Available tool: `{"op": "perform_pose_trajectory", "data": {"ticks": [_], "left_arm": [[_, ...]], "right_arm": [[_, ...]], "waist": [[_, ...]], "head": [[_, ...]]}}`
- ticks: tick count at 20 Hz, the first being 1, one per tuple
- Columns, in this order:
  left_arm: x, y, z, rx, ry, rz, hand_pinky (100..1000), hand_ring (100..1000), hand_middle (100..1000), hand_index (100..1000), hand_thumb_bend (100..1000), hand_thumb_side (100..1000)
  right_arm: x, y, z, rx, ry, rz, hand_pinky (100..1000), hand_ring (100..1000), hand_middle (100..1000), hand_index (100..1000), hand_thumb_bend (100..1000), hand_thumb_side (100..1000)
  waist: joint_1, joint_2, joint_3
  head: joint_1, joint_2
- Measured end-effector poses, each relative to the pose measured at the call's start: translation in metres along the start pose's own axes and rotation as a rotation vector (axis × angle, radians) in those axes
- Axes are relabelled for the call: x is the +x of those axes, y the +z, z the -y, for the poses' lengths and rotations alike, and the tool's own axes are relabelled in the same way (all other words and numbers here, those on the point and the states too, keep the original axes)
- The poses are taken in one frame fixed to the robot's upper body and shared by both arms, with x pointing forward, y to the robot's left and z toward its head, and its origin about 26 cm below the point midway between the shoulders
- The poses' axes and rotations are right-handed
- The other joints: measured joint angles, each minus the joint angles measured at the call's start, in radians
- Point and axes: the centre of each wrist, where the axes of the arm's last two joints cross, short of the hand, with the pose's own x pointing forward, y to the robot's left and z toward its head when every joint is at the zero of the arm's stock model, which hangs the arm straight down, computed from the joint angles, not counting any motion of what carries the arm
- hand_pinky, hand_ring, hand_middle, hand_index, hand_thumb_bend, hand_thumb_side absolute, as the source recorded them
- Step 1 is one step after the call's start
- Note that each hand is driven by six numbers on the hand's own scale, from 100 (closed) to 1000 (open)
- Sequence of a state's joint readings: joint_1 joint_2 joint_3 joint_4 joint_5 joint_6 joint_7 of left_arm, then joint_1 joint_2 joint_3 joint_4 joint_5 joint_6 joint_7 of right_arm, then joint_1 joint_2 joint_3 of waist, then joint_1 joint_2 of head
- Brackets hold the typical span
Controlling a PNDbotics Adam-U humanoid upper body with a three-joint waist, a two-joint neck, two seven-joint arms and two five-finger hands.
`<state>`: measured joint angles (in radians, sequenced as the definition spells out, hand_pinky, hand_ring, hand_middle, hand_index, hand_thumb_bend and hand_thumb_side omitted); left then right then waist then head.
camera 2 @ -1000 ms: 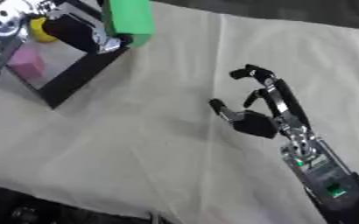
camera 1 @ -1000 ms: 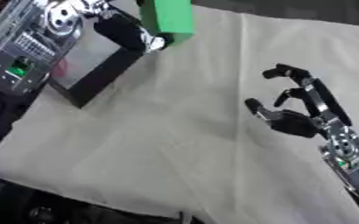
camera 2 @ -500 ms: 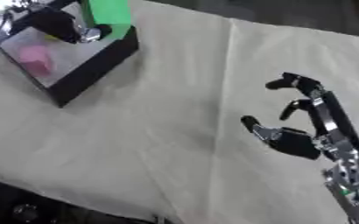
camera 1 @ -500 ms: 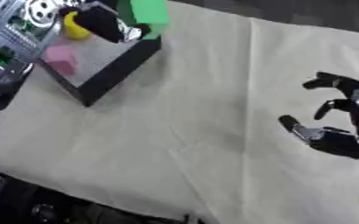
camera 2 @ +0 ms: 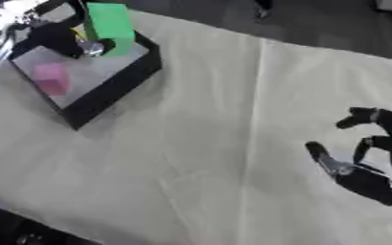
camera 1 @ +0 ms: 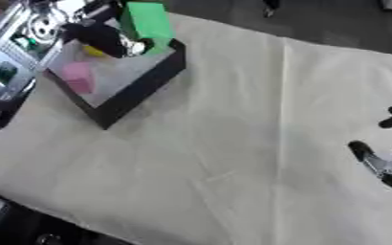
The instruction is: Pick up the objects with one hand, pass them to the other hand, and then place them into the box on the other side of the table.
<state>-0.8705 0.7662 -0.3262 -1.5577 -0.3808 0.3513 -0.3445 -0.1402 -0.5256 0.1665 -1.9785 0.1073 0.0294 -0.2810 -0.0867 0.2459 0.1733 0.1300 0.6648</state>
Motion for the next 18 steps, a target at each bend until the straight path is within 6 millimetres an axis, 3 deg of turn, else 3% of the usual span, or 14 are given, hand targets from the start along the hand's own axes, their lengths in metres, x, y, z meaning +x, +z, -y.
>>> {"op": "perform_pose_trajectory", "data": {"ticks": [7,16,17,18], "left_arm": [[-0.028,0.003,0.000,0.035,0.020,-0.100,875,583,468,371,100,156],[-0.065,0.011,0.002,0.094,0.001,-0.229,866,587,470,376,129,155],[-0.068,0.011,0.003,0.099,-0.002,-0.241,866,588,472,383,121,110],[-0.071,0.012,0.004,0.104,-0.005,-0.254,867,589,473,392,126,150]], "right_arm": [[-0.001,-0.004,0.015,-0.128,-0.046,0.036,273,806,495,518,486,184],[-0.001,-0.009,0.025,-0.235,-0.077,0.063,296,820,508,532,490,190],[-0.001,-0.009,0.026,-0.242,-0.078,0.064,297,821,509,533,481,196],[-0.001,-0.009,0.027,-0.250,-0.080,0.065,298,822,510,534,489,193]], "waist": [[-0.005,0.022,-0.023],[-0.014,0.037,-0.038],[-0.014,0.039,-0.041],[-0.015,0.040,-0.045]], "head": [[0.005,-0.013],[0.044,-0.022],[0.047,-0.025],[0.051,-0.026]]}}
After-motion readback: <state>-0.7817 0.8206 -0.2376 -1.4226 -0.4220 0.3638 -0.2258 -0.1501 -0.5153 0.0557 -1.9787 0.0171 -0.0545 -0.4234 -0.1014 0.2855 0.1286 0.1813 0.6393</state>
